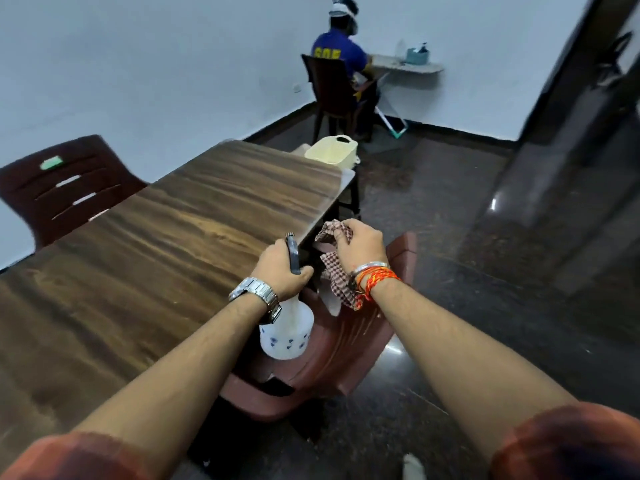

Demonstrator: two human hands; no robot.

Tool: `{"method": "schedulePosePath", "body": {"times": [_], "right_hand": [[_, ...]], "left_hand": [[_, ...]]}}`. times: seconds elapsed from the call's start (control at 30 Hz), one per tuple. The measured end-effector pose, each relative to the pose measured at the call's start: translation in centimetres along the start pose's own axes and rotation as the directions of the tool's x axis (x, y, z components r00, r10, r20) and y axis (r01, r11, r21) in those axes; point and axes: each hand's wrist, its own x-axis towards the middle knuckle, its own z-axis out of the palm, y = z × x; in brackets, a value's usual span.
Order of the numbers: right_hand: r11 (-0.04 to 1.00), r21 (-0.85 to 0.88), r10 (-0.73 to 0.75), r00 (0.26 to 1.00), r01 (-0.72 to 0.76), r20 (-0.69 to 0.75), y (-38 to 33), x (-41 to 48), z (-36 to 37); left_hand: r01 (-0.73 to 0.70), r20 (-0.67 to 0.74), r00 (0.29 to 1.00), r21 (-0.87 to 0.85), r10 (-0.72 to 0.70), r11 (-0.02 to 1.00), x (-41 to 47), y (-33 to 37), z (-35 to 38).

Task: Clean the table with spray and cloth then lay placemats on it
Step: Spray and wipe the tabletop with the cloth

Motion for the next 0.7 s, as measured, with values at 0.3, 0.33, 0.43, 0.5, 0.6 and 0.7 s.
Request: {"method": "schedulePosePath", "body": {"times": [0.3, 0.33, 0.43, 0.5, 0.6, 0.7], "right_hand": [[0.999, -0.002, 0.045, 0.991, -0.046, -0.123, 10.6, 12.1, -10.8], [0.998, -0.005, 0.056, 0.990, -0.057, -0.126, 11.9, 13.5, -12.0], [0.997, -0.024, 0.066, 0.990, -0.069, -0.122, 15.4, 17.2, -15.0], [0.997, -0.039, 0.063, 0.989, -0.068, -0.131, 17.6, 20.0, -16.5], [0.995, -0.041, 0.080, 0.988, -0.086, -0.133, 20.4, 23.8, -17.5], [0.995, -0.034, 0.088, 0.992, -0.091, -0.089, 22.6, 27.9, -17.0]], "left_hand": [[-0.131, -0.035, 0.991, -0.024, 0.130, 0.991, 12.1, 15.8, 8.2], [-0.134, -0.027, 0.991, -0.018, 0.133, 0.991, 13.6, 17.4, 9.3], [-0.149, -0.009, 0.989, 0.020, 0.149, 0.989, 17.4, 21.3, 11.4], [-0.151, -0.004, 0.988, 0.054, 0.152, 0.987, 20.0, 23.4, 12.4], [-0.138, -0.001, 0.990, 0.073, 0.139, 0.988, 23.6, 25.5, 13.4], [-0.095, -0.052, 0.994, 0.038, 0.097, 0.995, 28.1, 26.4, 14.5]]}}
